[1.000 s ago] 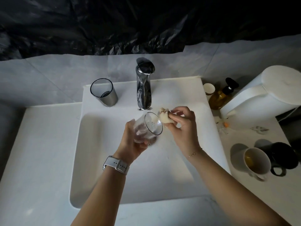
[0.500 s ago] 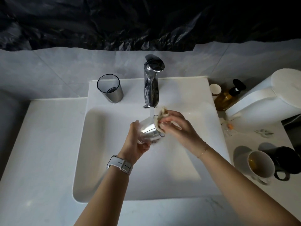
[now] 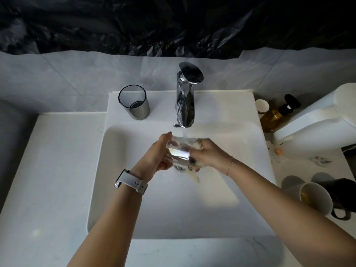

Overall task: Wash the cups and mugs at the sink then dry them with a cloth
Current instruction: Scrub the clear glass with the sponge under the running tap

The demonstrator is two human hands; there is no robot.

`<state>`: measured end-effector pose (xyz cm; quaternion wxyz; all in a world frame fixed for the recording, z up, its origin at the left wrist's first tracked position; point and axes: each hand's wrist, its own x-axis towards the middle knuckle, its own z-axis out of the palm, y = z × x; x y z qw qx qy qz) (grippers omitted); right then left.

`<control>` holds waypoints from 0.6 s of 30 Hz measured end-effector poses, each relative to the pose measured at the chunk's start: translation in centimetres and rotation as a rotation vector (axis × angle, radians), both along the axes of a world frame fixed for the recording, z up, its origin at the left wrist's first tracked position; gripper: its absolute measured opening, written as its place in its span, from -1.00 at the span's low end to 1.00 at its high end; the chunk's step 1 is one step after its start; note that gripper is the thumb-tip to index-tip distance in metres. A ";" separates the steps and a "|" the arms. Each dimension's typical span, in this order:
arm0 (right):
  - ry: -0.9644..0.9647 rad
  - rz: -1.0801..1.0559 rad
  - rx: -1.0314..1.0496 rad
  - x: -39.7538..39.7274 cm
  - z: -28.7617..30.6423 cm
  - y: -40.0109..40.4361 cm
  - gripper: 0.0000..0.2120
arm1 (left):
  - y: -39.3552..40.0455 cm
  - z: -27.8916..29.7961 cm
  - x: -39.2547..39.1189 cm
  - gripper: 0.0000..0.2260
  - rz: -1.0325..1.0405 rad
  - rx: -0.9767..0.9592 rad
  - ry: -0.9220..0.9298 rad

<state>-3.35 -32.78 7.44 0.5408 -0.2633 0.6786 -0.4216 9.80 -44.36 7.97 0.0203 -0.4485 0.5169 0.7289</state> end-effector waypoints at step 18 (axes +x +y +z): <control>-0.010 -0.233 0.133 1.8 0.2 -2.4 -0.58 | 0.8 -1.7 0.7 -0.64 0.289 -0.241 0.202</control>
